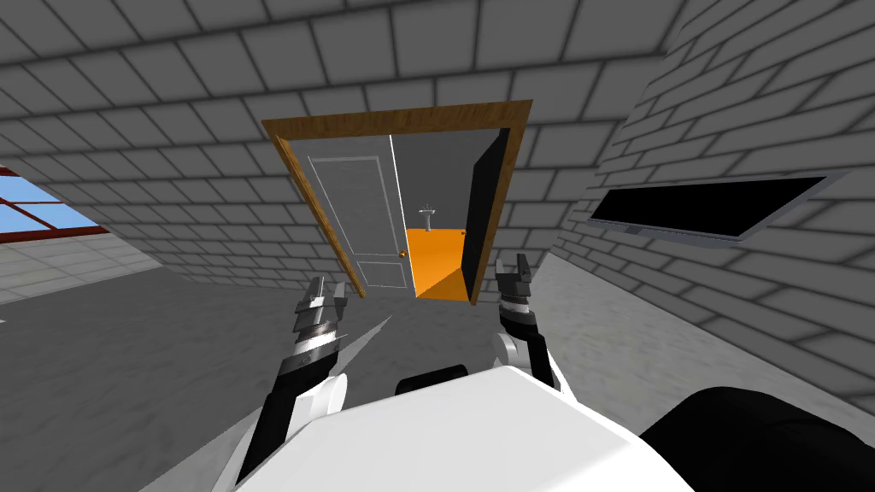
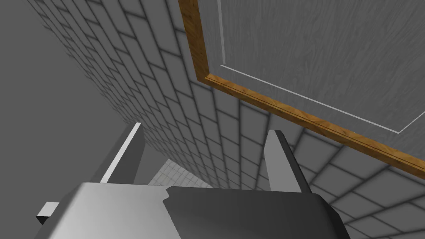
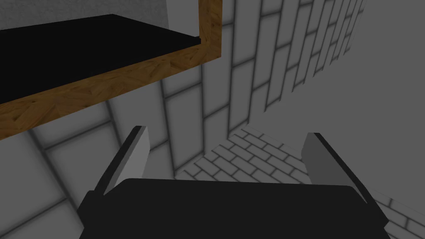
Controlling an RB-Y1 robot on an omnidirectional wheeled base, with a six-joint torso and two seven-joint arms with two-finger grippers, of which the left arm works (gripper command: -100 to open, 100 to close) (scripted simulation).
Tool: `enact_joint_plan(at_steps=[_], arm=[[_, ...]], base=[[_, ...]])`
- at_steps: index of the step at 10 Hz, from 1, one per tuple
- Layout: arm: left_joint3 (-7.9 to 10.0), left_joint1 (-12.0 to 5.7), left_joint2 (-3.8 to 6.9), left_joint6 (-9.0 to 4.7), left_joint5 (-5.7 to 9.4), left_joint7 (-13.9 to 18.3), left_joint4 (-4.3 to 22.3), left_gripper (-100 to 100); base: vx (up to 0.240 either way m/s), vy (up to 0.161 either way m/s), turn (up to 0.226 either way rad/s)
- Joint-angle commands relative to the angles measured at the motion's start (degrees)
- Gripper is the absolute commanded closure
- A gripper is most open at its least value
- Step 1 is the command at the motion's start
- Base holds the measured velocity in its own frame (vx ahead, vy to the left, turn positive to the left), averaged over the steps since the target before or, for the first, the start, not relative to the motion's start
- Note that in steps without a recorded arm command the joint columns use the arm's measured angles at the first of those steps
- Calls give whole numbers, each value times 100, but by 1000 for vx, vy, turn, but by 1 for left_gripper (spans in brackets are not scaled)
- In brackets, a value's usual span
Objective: Push the door open
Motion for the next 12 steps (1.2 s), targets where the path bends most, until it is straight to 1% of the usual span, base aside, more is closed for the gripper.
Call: enact_joint_plan(at_steps=[1,2,4,8,12], arm=[[-22,-67,82,-68,-24,-221,213,-100],[-22,-67,82,-54,-24,-221,213,-100],[-51,-153,173,-155,-56,-505,485,-100],[-90,-269,282,-273,-98,-889,854,-100],[-138,-412,398,-417,-150,-1358,1306,-100]], base=[[66,-5,-21],[92,11,12],[96,19,1],[88,12,-2],[84,12,-2]])
